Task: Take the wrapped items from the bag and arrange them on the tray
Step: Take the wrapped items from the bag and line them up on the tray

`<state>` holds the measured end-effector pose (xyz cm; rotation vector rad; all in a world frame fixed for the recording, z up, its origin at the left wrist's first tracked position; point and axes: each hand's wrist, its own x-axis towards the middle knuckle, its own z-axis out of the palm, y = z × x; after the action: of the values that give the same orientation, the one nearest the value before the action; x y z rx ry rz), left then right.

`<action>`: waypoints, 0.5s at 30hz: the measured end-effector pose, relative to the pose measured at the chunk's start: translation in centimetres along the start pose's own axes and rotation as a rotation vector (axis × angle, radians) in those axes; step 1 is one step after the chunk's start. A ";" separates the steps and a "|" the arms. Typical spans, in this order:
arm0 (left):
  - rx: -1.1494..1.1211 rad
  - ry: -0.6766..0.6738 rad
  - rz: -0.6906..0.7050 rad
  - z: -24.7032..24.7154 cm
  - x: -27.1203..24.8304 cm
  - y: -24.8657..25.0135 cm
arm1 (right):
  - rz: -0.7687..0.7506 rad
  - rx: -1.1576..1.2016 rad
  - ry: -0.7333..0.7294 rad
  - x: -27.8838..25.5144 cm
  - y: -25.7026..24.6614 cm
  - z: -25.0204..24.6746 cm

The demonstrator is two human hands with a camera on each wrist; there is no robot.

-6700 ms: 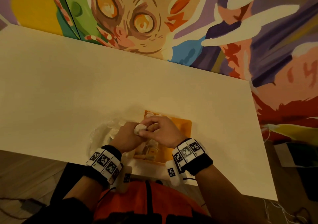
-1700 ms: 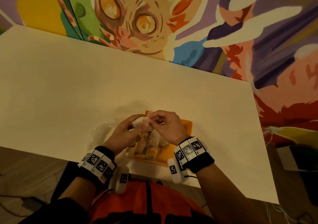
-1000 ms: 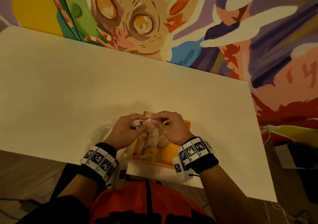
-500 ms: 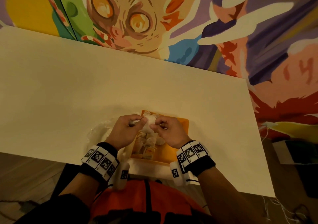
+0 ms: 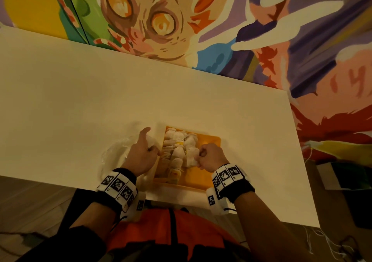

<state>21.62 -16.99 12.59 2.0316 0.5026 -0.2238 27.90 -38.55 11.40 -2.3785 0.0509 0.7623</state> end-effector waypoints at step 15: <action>0.272 -0.081 -0.006 1.0 -0.2 -0.8 | 0.197 -0.292 -0.081 1.9 -1.1 2.9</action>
<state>21.15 -17.62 11.57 2.2744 0.4468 -0.3943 28.22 -35.72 9.13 -2.6418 0.1516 1.0187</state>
